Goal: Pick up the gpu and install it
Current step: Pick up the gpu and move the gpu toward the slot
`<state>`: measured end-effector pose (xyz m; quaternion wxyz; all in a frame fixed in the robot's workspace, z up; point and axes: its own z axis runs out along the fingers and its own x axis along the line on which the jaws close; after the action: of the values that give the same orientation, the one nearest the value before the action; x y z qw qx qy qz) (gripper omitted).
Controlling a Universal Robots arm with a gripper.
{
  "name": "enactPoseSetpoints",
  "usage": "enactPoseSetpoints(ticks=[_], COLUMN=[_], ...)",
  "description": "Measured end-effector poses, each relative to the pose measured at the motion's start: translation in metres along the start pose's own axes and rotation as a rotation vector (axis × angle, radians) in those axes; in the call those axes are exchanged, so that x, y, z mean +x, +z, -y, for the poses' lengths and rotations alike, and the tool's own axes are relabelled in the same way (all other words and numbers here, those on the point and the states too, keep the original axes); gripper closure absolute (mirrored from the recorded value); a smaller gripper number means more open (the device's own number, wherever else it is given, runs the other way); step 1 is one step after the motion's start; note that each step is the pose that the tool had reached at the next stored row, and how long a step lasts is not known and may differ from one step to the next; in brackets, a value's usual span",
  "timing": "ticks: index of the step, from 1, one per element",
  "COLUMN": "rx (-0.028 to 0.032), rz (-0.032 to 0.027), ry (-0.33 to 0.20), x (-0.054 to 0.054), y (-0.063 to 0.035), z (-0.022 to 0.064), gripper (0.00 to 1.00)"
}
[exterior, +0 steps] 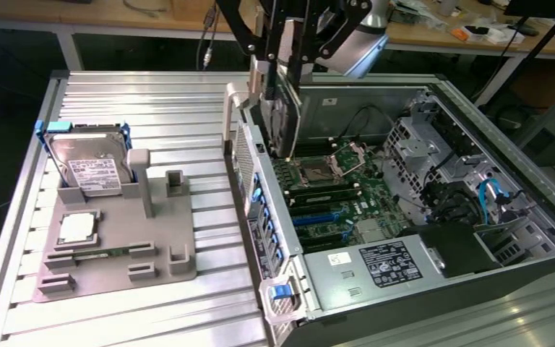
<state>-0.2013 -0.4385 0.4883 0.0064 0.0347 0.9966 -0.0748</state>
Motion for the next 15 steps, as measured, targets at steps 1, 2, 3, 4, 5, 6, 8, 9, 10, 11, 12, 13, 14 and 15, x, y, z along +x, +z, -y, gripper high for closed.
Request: enactPoseSetpoints(ticks=[1, 2, 3, 4, 5, 6, 8, 9, 10, 11, 12, 13, 14, 15], rx=[-0.0018, -0.0045, -0.0075, -0.0117, -0.0166, -0.0229, -0.0383, -0.0435, -0.0443, -0.0443, -0.0445, -0.0445, -0.0444, -0.0444], rz=[0.0018, 0.0038, 0.0055, 0.0074, 0.0090, 0.0106, 0.0140, 0.0151, 0.0153, 0.0153, 0.0154, 0.0155, 0.0155, 0.0156], ry=[0.000, 0.001, 0.001, 0.001, 0.001, 0.001, 0.002, 0.002, 0.002, 0.002, 0.002, 0.002, 0.002, 0.002], x=[-0.003, -0.007, -0.010, -0.013, -0.016, -0.019, -0.026, -0.029, -0.037, -0.042, -0.046, -0.051, -0.055, -0.060], y=[0.0000, 0.0001, 0.0001, 0.0001, 0.0001, 0.0000, 0.0001, 0.0002, 0.0006, 0.0011, 0.0016, 0.0019, 0.0022, 0.0023], z=[-0.0002, -0.0004, -0.0006, -0.0009, -0.0011, -0.0013, -0.0018, -0.0020, -0.0026, -0.0030, -0.0033, -0.0037, -0.0040, -0.0044], gripper=[0.73, 0.73, 0.73, 0.73, 0.73, 0.73, 0.73, 0.73, 0.73, 0.73, 0.73, 0.73, 0.73, 0.73])
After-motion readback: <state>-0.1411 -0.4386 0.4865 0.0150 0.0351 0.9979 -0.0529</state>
